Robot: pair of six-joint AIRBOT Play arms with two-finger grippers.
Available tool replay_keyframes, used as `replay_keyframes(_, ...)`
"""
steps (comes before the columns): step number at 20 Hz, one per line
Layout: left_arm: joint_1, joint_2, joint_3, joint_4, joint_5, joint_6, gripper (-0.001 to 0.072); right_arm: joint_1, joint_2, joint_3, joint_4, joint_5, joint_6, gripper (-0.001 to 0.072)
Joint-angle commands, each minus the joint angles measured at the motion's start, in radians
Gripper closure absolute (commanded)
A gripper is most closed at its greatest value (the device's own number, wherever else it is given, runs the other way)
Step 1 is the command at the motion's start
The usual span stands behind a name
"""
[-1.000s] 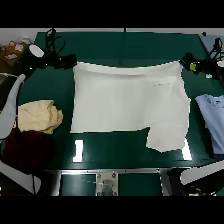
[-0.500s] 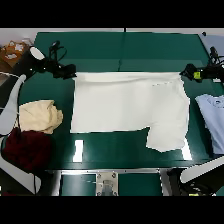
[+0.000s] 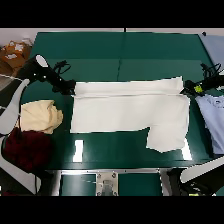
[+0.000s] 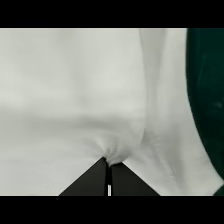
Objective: Fold the shirts.
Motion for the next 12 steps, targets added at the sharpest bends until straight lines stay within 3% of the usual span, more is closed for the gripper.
replay_keyframes(1, 0.001, -0.002, -0.01, 0.028, -0.021, -0.005, 0.0687, -0.001, 0.002, -0.002, -0.074, 0.027, 0.024, 0.0699)
replay_keyframes(7, 0.0, -0.013, -0.027, -0.011, 0.018, -0.025, 0.0684, 0.002, 0.001, -0.002, -0.069, 0.042, 0.024, 0.0695)
replay_keyframes(8, 0.001, -0.013, -0.027, -0.035, 0.033, -0.025, 0.0557, 0.003, 0.001, -0.002, -0.058, 0.046, 0.032, 0.0557)
replay_keyframes(9, 0.001, -0.012, -0.026, -0.053, 0.037, -0.037, 0.0214, 0.002, 0.002, 0.0, -0.057, 0.054, 0.056, 0.0341)
replay_keyframes(10, 0.004, -0.009, -0.026, -0.059, 0.029, -0.068, 0.015, 0.0, 0.007, 0.006, -0.065, 0.066, 0.071, 0.0326)
replay_keyframes(12, 0.014, 0.009, -0.026, -0.055, -0.039, -0.085, 0.0151, -0.016, 0.039, 0.016, -0.107, 0.1, 0.12, 0.0349)
